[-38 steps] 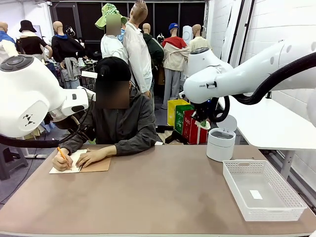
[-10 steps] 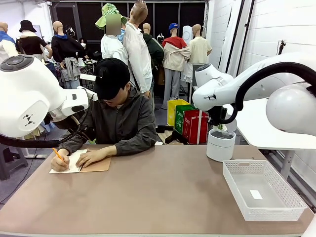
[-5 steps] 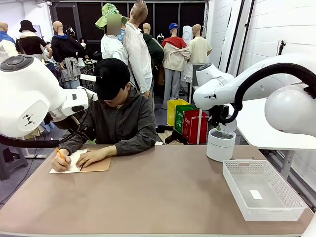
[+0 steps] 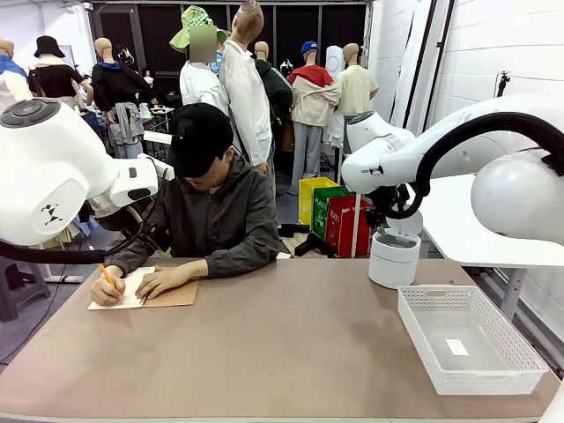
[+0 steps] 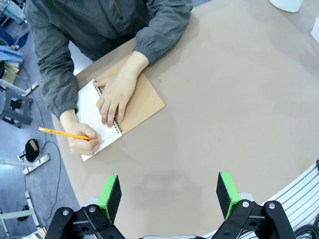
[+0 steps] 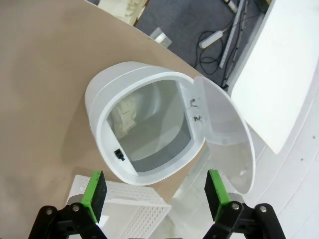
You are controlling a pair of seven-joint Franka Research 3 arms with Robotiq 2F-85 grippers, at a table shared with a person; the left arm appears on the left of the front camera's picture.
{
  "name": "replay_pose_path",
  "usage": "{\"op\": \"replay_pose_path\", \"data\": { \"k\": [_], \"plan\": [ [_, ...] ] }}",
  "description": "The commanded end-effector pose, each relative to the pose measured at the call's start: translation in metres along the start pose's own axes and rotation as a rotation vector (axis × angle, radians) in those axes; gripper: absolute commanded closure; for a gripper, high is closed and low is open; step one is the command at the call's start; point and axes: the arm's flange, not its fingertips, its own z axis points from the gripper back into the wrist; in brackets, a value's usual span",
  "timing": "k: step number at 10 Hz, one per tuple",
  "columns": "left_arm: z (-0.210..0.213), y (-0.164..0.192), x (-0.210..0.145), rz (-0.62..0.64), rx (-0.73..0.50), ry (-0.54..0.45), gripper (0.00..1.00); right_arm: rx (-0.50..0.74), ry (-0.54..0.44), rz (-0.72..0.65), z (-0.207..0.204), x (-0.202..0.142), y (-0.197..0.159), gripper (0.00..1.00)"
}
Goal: Sort the paper based on its condition.
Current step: If a person hands you a paper, place it in the Organizing basket , and if it's crumpled, put it in the Trash can.
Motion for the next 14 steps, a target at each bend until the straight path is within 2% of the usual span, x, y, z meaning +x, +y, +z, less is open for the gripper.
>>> {"op": "replay_pose_path", "data": {
  "k": [1,4,5,14],
  "plan": [
    [0.0001,0.0012,-0.0004,-0.012,0.0,0.003,0.0,0.039,0.021,0.013,0.0087,0.002,0.0004,0.0],
    [0.0001,0.0012,-0.0004,-0.012,0.0,0.003,0.0,0.051,0.051,-0.039,0.0113,0.0012,-0.0007,0.0],
    [0.0001,0.0012,-0.0004,-0.012,0.0,0.003,0.0,0.025,0.021,-0.001,0.0066,-0.0013,0.0055,0.0],
    [0.0001,0.0012,-0.0004,-0.012,0.0,0.003,0.0,0.025,0.021,-0.001,0.0066,-0.0013,0.0055,0.0]
  ]
}}
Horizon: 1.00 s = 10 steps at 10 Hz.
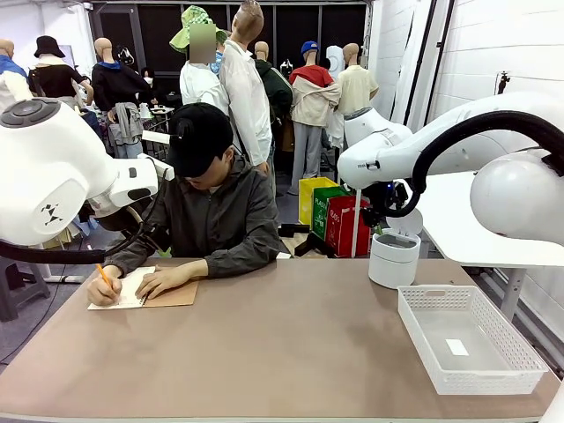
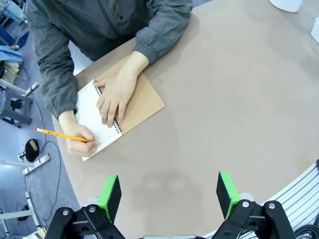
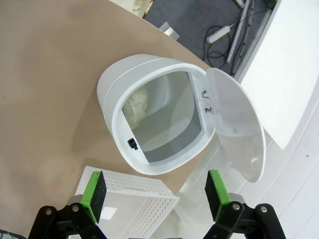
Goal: Sort the paper based on its condition.
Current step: If a person hands you a paper, place it in the Organizing basket , and if it's crumpled, put it in the Trash can.
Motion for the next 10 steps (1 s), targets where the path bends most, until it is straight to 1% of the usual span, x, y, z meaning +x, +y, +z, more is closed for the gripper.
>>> {"op": "replay_pose_path", "data": {
  "k": [1,4,5,6,8,9,10],
  "plan": [
    [0.0,0.001,0.0,-0.012,0.0,0.003,0.0,-0.004,-0.008,0.005,-0.002,0.0,0.0,0.0],
    [0.0,0.001,0.0,-0.012,0.0,0.003,0.0,0.0,0.0,0.0,0.0,0.0,0.0,0.0],
    [0.0,0.001,0.0,-0.012,0.0,0.003,0.0,0.082,-0.065,0.005,0.014,-0.01,0.013,0.0],
    [0.0,0.001,0.0,-0.012,0.0,0.003,0.0,0.139,-0.114,0.018,0.028,-0.021,0.028,0.0],
    [0.0,0.001,0.0,-0.012,0.0,0.003,0.0,0.19,-0.177,0.085,0.05,-0.044,0.059,0.0],
    [0.0,0.001,0.0,-0.012,0.0,0.003,0.0,0.208,-0.22,0.131,0.06,-0.058,0.072,0.0],
    [0.0,0.001,0.0,-0.012,0.0,0.003,0.0,0.206,-0.275,0.148,0.069,-0.074,0.083,0.0]
  ]
}}
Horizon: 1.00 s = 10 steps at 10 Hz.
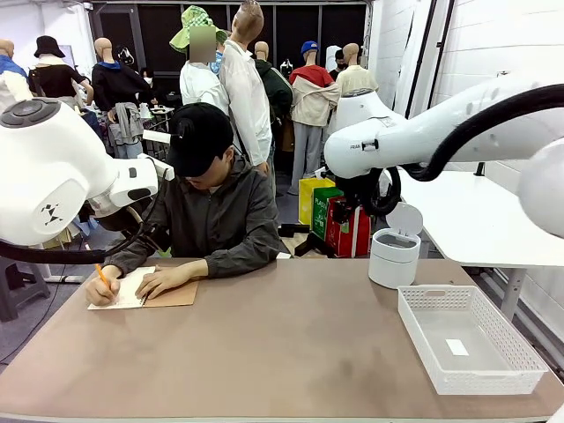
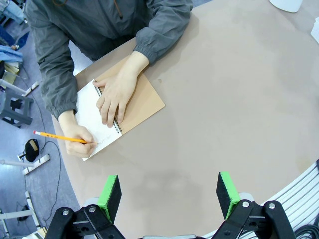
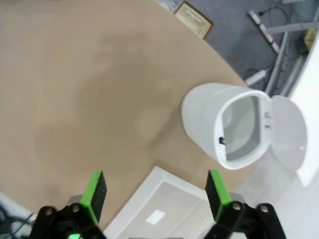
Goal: Sort the paper based on its condition.
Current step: If a person hands you a paper, place it in the Organizing basket , and if it's crumpled, put it in the Trash can.
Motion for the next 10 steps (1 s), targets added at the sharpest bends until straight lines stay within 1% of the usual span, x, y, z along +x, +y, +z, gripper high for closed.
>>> {"op": "replay_pose_path", "data": {
  "k": [1,3,5,7,10],
  "plan": [
    [0.0,0.001,0.0,-0.012,0.0,0.003,0.0,0.034,-0.101,0.073,0.002,-0.045,0.015,0.0],
    [0.0,0.001,0.0,-0.012,0.0,0.003,0.0,0.074,-0.194,0.155,0.013,-0.075,0.032,0.0],
    [0.0,0.001,0.0,-0.012,0.0,0.003,0.0,0.128,-0.263,0.248,0.019,-0.097,0.035,0.0],
    [0.0,0.001,0.0,-0.012,0.0,0.003,0.0,0.196,-0.324,0.347,0.022,-0.12,0.032,0.0],
    [0.0,0.001,0.0,-0.012,0.0,0.003,0.0,0.299,-0.369,0.384,0.017,-0.134,0.009,0.0]
  ]
}}
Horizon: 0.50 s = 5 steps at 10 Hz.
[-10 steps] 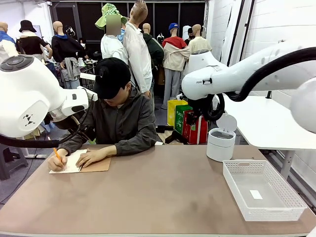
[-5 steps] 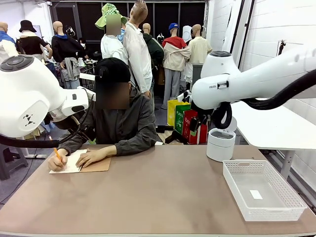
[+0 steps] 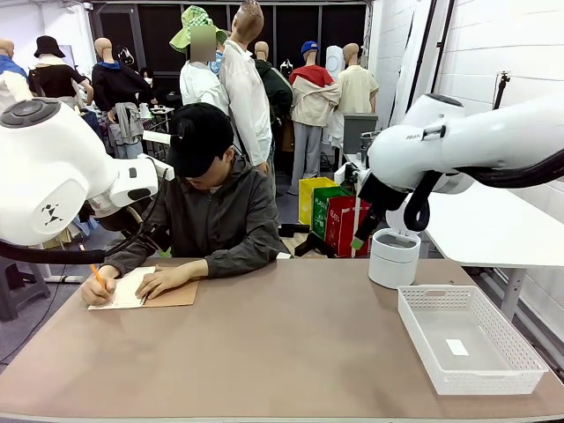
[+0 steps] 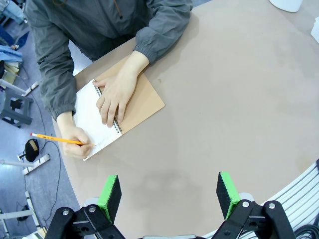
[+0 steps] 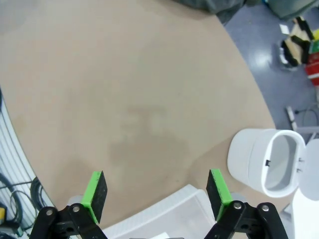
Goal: Sort the paper based on its condition.
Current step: If a person hands you a paper, place it in the Organizing basket , and if it's crumpled, put it in the Trash can.
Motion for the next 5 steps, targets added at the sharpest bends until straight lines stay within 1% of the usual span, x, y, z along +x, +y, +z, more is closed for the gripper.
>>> {"op": "replay_pose_path", "data": {
  "k": [1,2,5],
  "plan": [
    [0.0004,0.0011,-0.0004,-0.012,0.001,0.003,0.0,0.087,-0.039,0.016,-0.0016,-0.0164,-0.0106,0.0],
    [0.0004,0.0011,-0.0004,-0.012,0.001,0.003,0.0,0.121,-0.058,0.033,-0.0009,-0.0206,-0.0139,0.0],
    [0.0004,0.0011,-0.0004,-0.012,0.001,0.003,0.0,0.147,-0.138,0.076,-0.0034,-0.0261,-0.0162,0.0]
  ]
}}
